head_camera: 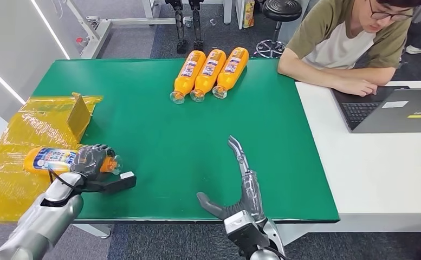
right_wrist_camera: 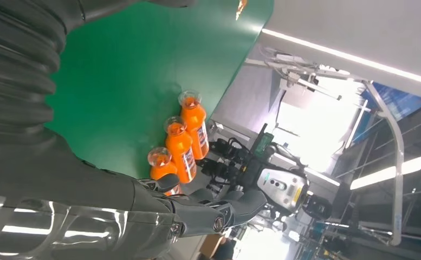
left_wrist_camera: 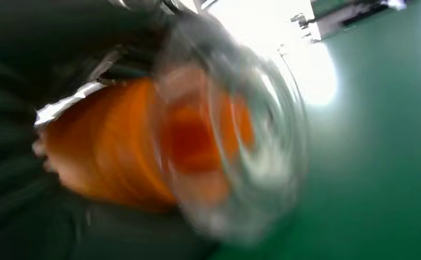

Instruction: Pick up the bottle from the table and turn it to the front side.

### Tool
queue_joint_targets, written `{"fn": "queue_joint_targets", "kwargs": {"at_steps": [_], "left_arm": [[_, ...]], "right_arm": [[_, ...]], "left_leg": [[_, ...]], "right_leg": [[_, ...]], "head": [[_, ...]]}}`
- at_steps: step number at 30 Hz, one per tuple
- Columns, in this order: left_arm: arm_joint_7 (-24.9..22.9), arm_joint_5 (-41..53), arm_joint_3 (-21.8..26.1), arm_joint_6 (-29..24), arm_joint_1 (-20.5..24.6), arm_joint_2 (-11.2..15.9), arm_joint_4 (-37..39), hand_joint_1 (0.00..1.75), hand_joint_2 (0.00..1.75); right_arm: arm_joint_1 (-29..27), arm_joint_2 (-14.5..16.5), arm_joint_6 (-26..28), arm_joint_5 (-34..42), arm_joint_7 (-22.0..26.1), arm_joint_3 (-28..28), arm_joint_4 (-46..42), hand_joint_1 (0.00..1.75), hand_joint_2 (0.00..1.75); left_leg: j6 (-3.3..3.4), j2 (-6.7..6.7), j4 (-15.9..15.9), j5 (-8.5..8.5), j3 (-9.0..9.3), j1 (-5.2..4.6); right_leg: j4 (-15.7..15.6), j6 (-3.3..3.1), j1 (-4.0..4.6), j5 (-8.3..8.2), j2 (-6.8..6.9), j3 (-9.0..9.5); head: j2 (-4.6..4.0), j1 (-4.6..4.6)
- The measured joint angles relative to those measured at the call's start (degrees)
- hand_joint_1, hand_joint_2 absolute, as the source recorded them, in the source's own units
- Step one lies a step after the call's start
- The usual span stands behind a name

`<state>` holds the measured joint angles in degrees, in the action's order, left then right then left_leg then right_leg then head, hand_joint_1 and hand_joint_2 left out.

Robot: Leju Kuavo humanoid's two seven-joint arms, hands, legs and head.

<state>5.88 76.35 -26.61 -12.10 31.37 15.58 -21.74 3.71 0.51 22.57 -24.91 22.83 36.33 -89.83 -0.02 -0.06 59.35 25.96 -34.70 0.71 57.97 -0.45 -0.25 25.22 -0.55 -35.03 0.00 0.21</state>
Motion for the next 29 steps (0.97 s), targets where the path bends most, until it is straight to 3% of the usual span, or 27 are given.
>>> {"fn": "queue_joint_targets", "kwargs": {"at_steps": [8,20,29], "left_arm": [[0.2,-3.9,6.1,4.3,0.0,-1.8,0.3,0.00,1.75],[16.6,-15.8,14.5,1.4,-5.1,-0.4,-4.1,0.00,1.75],[26.5,-34.1,16.5,6.7,-6.4,0.3,-20.7,0.00,1.75]], "right_arm": [[2.4,0.0,-1.4,0.4,1.0,0.0,2.9,0.00,1.75],[3.8,-1.1,1.3,4.0,1.9,0.1,5.0,0.00,1.75],[2.0,-2.2,4.8,4.1,1.8,0.1,3.3,0.00,1.75]], "left_leg": [[-0.05,-0.02,0.0,-0.03,0.07,0.00],[-0.12,0.02,0.0,-0.08,0.06,0.01],[-0.14,-0.01,0.0,-0.09,-0.05,0.00]], "right_leg": [[0.1,-0.03,0.00,-0.02,0.03,0.07],[0.1,-0.08,0.01,-0.02,0.00,-0.08],[0.1,-0.11,0.00,-0.05,0.00,-0.14]], "head": [[0.00,-0.01],[0.00,-0.01],[0.00,0.00]]}}
